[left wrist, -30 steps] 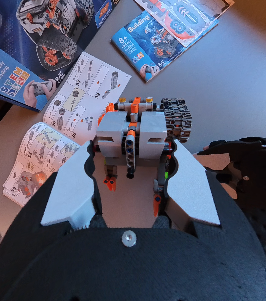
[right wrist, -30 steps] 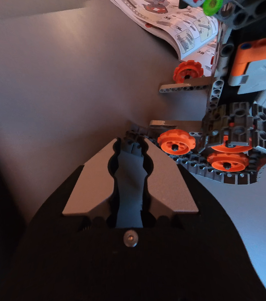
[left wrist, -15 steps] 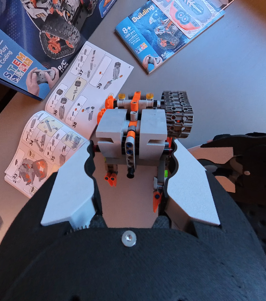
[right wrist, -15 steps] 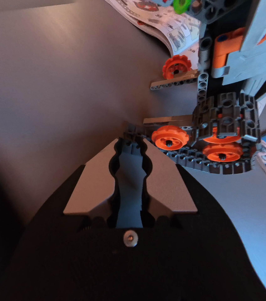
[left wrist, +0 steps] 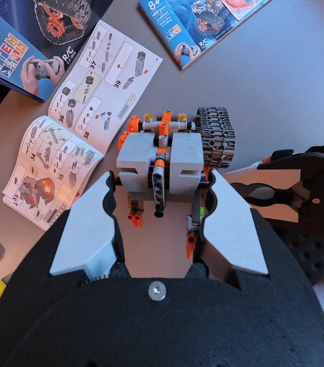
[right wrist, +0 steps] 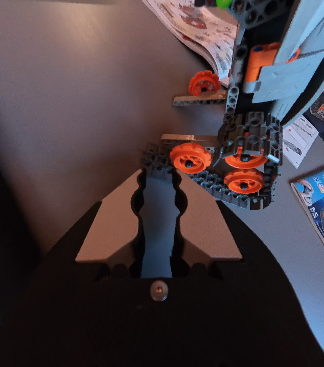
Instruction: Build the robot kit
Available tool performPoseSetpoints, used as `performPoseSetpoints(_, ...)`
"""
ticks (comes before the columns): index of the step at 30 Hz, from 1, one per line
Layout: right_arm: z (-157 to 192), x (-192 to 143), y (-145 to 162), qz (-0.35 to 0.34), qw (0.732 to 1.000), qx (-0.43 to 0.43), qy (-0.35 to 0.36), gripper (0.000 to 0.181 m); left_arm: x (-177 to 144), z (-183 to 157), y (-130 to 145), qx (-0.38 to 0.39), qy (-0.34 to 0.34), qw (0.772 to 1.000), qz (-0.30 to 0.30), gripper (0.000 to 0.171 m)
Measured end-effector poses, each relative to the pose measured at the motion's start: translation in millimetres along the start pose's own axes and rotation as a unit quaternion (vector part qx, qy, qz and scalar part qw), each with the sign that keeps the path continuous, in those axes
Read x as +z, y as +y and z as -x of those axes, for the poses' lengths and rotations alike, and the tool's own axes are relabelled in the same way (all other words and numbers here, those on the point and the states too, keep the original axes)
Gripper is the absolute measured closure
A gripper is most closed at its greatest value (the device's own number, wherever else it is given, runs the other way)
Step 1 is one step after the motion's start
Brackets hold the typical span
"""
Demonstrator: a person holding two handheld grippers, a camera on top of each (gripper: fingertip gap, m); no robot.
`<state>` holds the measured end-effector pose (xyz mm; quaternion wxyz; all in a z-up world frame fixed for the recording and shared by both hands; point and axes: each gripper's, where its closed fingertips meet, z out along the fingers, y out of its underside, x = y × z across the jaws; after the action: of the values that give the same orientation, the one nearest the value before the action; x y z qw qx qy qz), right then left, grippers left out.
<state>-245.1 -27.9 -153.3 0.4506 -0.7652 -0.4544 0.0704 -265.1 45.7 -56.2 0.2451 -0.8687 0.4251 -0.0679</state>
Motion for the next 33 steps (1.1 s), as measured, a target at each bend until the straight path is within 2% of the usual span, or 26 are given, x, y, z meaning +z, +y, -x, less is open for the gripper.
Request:
performPoseSetpoints(4, -6.1, -7.8, -1.1, -0.020, 1.000, 0.017, -0.004, 0.158, -1.1, -0.3, 2.4, -0.002, -0.003, 1.000, 0.012, 0.079)
performPoseSetpoints(7, -28.7, -20.9, 10.6, -0.016, 0.999, 0.038, 0.034, 0.162, -1.4, -0.3, 4.0, -0.007, -0.005, 1.000, 0.019, 0.079)
performPoseSetpoints(12, -70.2, -45.2, 12.8, -0.075, 0.989, 0.121, 0.047, 0.162, -1.4, -0.1, 4.6, -0.011, -0.004, 1.000, 0.020, 0.079)
performPoseSetpoints(18, -99.8, -38.6, 30.2, -0.070, 0.986, 0.147, 0.027, 0.150, -1.6, -0.2, 4.7, -0.011, -0.003, 1.000, 0.006, 0.079)
performPoseSetpoints(22, -81.5, -41.9, 7.0, -0.097, 0.983, 0.154, 0.006, 0.156, -1.9, -0.1, 4.7, -0.015, -0.007, 1.000, -0.007, 0.079)
performPoseSetpoints(25, -60.8, -49.5, -24.9, -0.131, 0.983, 0.122, 0.053, 0.159, -1.7, -0.3, 4.3, -0.016, -0.008, 1.000, -0.004, 0.079)
performPoseSetpoints(26, -61.7, -48.3, -27.5, -0.126, 0.979, 0.141, 0.079, 0.160, -1.7, -0.2, 4.2, -0.017, -0.009, 1.000, -0.003, 0.079)
performPoseSetpoints(30, -56.5, -29.5, -28.7, -0.139, 0.942, 0.304, 0.036, 0.154, -1.8, -0.2, 4.6, -0.019, -0.010, 1.000, -0.001, 0.079)
performPoseSetpoints(33, -53.0, -21.9, -31.5, -0.133, 0.932, 0.338, 0.016, 0.157, -1.5, 0.1, 4.1, -0.022, -0.012, 1.000, -0.002, 0.079)
